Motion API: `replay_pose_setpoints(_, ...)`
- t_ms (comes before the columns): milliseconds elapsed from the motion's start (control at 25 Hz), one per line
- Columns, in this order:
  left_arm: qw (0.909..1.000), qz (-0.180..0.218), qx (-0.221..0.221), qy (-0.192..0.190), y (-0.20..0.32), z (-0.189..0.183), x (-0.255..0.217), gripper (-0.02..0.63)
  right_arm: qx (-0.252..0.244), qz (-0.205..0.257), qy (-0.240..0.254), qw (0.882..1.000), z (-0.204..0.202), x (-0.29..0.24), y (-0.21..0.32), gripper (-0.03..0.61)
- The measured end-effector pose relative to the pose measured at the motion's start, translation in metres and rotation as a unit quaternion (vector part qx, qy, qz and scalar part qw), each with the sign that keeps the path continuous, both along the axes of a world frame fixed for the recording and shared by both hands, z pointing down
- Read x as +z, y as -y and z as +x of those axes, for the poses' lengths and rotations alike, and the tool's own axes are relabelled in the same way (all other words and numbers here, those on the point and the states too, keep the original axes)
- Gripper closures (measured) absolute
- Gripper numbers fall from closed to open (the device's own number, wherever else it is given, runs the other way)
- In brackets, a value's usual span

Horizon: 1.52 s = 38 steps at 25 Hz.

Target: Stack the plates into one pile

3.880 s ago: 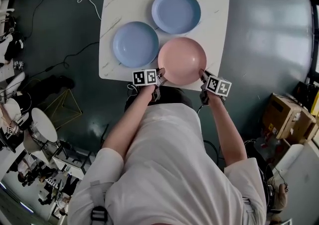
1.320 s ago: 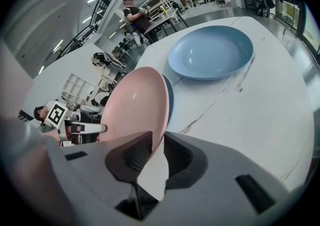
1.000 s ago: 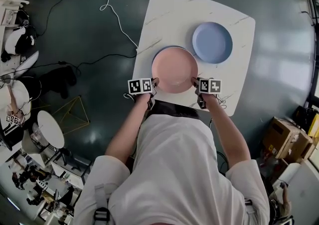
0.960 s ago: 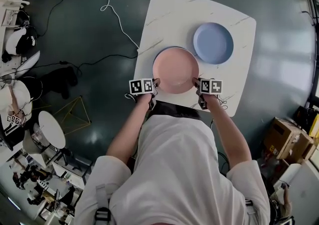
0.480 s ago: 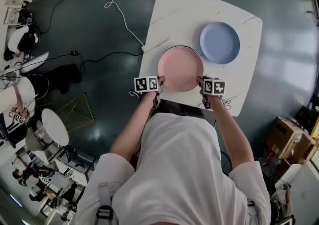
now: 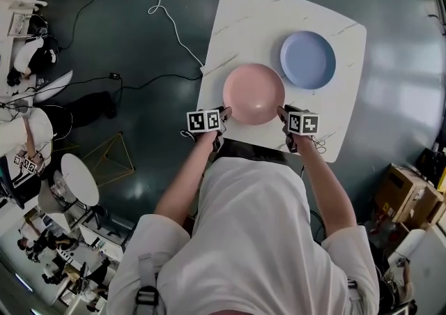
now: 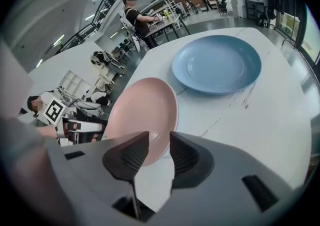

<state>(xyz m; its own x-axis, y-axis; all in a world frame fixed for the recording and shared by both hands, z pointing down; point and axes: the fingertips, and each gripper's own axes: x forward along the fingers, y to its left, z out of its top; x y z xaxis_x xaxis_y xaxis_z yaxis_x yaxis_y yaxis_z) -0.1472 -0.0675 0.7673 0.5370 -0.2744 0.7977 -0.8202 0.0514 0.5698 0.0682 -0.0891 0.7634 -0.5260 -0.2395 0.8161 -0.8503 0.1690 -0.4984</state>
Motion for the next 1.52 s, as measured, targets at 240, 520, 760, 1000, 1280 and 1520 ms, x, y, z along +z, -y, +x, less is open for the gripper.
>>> replay_pose_setpoints(240, 0.9994, 0.023, 0.021, 0.010, -0.004, -0.003, -0.012, 0.471, 0.016, 0.016, 0.001, 1.000, 0.007, -0.011, -0.005, 0.456)
replay_pose_setpoints(520, 0.9964, 0.061, 0.058, 0.008, -0.003, -0.006, -0.036, 0.488, 0.059, 0.027, -0.012, 0.998, 0.024, -0.023, -0.013, 0.456)
replay_pose_setpoints(760, 0.9925, 0.073, 0.098, -0.001, 0.014, 0.006, -0.043, 0.515, 0.103, 0.037, -0.017, 0.994, 0.048, -0.033, -0.016, 0.456)
replay_pose_setpoints(1000, 0.9846, 0.091, 0.149, 0.001, 0.042, 0.021, -0.049, 0.517, 0.149, 0.045, -0.016, 0.988, 0.066, -0.039, -0.014, 0.456)
replay_pose_setpoints(1280, 0.9697, 0.110, 0.218, -0.007, 0.076, 0.041, -0.052, 0.517, 0.186, 0.055, -0.025, 0.981, 0.080, -0.044, -0.009, 0.456)
replay_pose_setpoints(1520, 0.9579, 0.127, 0.256, -0.027, 0.114, 0.062, -0.062, 0.517, 0.229, 0.059, -0.030, 0.971, 0.089, -0.047, -0.002, 0.456)
